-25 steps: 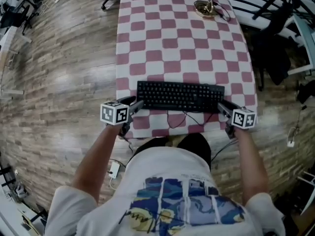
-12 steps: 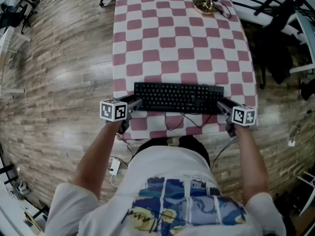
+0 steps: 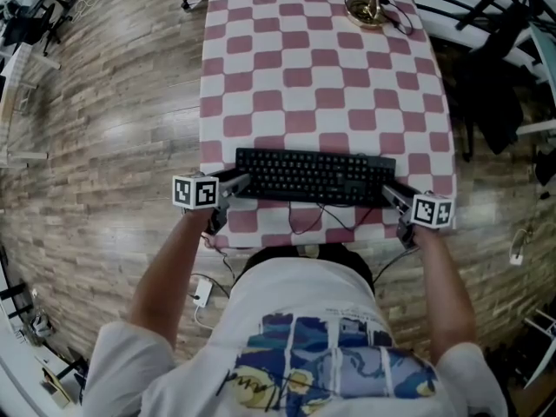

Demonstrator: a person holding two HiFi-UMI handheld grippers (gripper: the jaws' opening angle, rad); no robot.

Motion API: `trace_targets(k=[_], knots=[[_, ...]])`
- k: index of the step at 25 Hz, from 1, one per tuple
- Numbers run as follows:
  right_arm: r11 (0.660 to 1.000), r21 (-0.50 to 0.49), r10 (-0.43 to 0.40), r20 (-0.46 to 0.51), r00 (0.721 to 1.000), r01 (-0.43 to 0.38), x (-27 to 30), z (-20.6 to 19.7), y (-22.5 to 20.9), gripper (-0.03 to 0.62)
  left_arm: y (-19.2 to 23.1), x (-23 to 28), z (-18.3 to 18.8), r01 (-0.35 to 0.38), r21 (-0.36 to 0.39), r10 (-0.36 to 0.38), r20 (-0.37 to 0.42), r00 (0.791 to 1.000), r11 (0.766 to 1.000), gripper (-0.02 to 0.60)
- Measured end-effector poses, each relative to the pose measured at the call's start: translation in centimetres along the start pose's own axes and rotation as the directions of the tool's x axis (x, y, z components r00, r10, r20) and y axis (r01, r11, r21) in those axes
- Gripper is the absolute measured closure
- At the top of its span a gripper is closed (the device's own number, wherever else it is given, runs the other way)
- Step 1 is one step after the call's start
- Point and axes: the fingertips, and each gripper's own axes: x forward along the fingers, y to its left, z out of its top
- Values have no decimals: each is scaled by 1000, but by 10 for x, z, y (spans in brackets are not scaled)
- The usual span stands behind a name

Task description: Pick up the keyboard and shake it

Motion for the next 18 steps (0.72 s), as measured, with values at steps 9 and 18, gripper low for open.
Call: trace_targets(k=[9, 18], knots=[[997, 66, 32, 23, 999, -33, 0, 1, 0, 424, 1, 1, 5, -7, -127, 12, 36, 999, 992, 388], [986, 135, 95, 11, 995, -96, -1, 0, -4, 433, -21, -21, 19, 102, -186, -81, 120, 989, 977, 410]])
